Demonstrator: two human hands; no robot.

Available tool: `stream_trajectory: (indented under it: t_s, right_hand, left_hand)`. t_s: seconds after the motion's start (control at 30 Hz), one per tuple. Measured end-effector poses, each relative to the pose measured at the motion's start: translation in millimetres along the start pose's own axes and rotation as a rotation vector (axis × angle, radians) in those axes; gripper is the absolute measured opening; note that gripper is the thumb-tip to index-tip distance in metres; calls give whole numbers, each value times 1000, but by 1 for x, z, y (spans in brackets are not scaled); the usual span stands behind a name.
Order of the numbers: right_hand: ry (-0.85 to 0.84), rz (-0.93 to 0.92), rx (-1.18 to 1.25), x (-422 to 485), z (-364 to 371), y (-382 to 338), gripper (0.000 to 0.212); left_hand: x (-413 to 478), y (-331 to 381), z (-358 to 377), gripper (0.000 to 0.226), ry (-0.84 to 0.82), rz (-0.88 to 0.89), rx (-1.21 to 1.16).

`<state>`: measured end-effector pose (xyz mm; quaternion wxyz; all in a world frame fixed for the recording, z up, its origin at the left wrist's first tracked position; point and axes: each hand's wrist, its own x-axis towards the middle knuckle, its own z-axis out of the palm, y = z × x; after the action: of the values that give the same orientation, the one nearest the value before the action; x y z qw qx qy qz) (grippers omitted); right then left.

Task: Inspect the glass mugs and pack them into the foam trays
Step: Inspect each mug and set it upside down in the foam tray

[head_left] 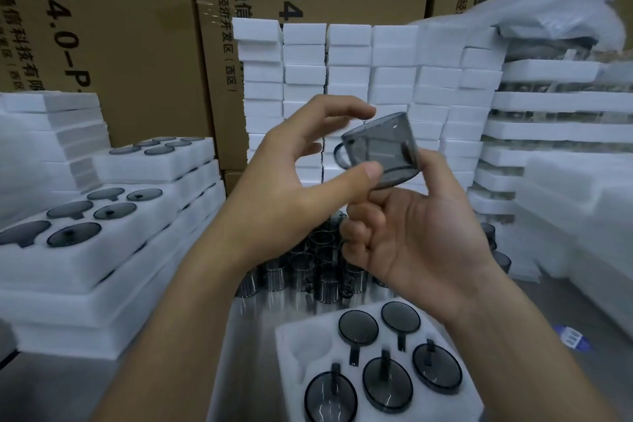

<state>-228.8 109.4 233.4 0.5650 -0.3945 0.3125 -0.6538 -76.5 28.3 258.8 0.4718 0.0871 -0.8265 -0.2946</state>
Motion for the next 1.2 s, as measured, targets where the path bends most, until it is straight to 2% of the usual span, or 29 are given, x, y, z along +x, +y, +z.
stream_trajectory:
  t_s: [0.07,0.13,0.2,0.27,0.33,0.4,0.53,0.6,0.7,0.8,1.2]
  right_hand:
    - [-12,91,-69,2,0,2,68]
    - [6,139,-166,4,-6,6,77]
    - [80,147,-326,8,-19,11,88]
    - [217,110,-528,8,-43,17,88]
    - [368,56,-693,1,-76,28,78]
    - [502,-16,-804,-14,-110,45,63]
    - [595,-202,-1047,-39,-159,81,33]
    - [584,-163,-981,-39,-167,87,23]
    - [587,-30,-812,-30,-174,92,18]
    - [592,76,-792,-26,-182,98,15]
    - [601,81,-801,-25,-184,99,15]
  left_hand:
    - [0,-2,-3,43,-12,-79,-140]
    - [-1,-4,-7,49,-7,-139,-148]
    - [-3,-7,-11,53,-9,-209,-120]
    - [-9,-17,-12,47,-20,-290,-102]
    - [-21,-33,-10,44,-75,-394,-58]
    - [-37,-53,-1,54,-138,-519,-21]
    - [-80,-92,21,75,-132,-644,106]
    - [-98,-105,29,76,-132,-639,198]
    - [-112,-116,36,78,-117,-587,294]
    - [-115,-118,34,72,-101,-536,329]
    - [-116,-112,27,59,-177,-501,480]
